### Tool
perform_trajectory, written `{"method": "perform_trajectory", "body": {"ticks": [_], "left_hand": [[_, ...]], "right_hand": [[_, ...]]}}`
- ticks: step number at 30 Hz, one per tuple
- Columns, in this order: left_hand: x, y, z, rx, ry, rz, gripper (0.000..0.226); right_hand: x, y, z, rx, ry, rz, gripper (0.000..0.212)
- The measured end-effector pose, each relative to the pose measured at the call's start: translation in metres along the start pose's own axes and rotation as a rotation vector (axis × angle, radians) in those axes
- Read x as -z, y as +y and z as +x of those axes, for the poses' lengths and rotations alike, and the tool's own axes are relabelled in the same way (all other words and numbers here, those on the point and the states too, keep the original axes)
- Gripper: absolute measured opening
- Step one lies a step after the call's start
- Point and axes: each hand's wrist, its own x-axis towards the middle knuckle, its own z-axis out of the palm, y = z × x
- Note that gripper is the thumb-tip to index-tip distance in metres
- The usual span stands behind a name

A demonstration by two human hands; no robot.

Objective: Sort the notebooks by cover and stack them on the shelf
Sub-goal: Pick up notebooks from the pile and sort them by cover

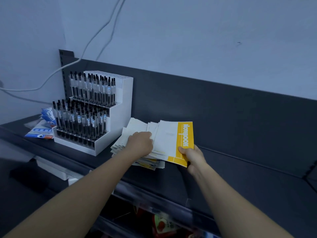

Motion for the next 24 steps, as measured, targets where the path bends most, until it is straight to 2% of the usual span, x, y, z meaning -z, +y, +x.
{"method": "perform_trajectory", "body": {"ticks": [3,6,8,10,13,15,24], "left_hand": [[0.007,0.011,0.0,0.094,0.009,-0.396,0.028],[0.011,0.017,0.004,0.187,-0.085,-0.807,0.024],[0.012,0.014,0.007,0.239,-0.097,-0.961,0.011],[0.013,0.014,0.007,0.258,-0.068,-1.04,0.007],[0.013,0.019,0.004,0.238,-0.046,-1.136,0.028],[0.014,0.024,0.004,0.219,-0.048,-1.15,0.034],[0.005,0.053,-0.001,0.177,-0.1,-1.1,0.023]], "right_hand": [[0.01,-0.005,-0.003,0.058,-0.036,0.094,0.034],[0.022,-0.015,-0.008,0.118,-0.09,0.15,0.031],[0.022,-0.02,-0.009,0.123,-0.105,0.164,0.028],[0.024,-0.023,-0.01,0.131,-0.094,0.166,0.024],[0.028,-0.028,-0.011,0.154,-0.046,0.143,0.015],[0.031,-0.031,-0.01,0.183,-0.004,0.11,0.011],[0.055,-0.035,-0.021,0.246,0.102,0.033,0.01]]}}
